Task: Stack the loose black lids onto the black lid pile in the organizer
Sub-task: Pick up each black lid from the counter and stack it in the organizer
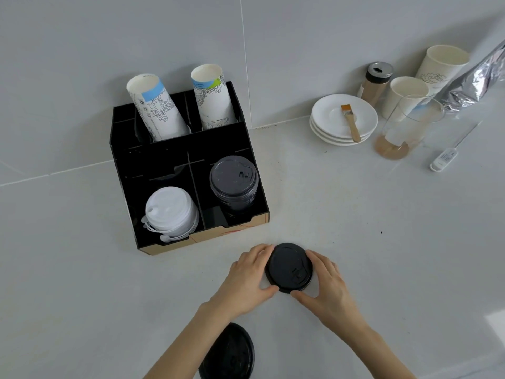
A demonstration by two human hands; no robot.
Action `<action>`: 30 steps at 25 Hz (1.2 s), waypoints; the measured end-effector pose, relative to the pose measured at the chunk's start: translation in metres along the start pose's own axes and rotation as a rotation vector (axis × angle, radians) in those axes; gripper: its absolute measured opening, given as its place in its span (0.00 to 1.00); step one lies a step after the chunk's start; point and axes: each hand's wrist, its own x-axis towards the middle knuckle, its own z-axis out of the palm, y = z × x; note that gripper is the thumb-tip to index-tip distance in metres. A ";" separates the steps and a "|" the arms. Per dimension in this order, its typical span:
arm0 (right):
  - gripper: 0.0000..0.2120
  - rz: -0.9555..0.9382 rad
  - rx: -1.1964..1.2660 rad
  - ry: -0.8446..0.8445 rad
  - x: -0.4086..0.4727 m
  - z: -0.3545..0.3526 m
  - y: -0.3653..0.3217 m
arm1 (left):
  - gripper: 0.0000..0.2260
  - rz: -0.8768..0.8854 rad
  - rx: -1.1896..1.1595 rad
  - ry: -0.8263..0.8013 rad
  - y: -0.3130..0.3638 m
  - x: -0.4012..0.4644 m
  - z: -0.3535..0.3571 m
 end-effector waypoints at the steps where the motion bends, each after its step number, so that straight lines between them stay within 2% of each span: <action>1: 0.33 0.001 0.003 0.006 0.001 0.000 -0.001 | 0.32 -0.002 0.006 -0.005 0.000 0.001 0.002; 4: 0.32 -0.003 0.033 0.007 0.005 -0.001 -0.002 | 0.31 -0.009 0.011 -0.005 0.000 0.002 0.005; 11: 0.30 -0.110 0.067 -0.052 0.010 -0.008 -0.015 | 0.31 -0.046 -0.143 0.099 -0.009 -0.006 -0.005; 20: 0.28 -0.312 0.075 -0.060 0.028 -0.029 -0.052 | 0.29 0.045 -0.285 0.414 -0.007 -0.031 -0.037; 30: 0.25 -0.426 0.048 0.020 0.065 -0.054 -0.097 | 0.28 0.018 -0.306 0.607 -0.004 -0.023 -0.082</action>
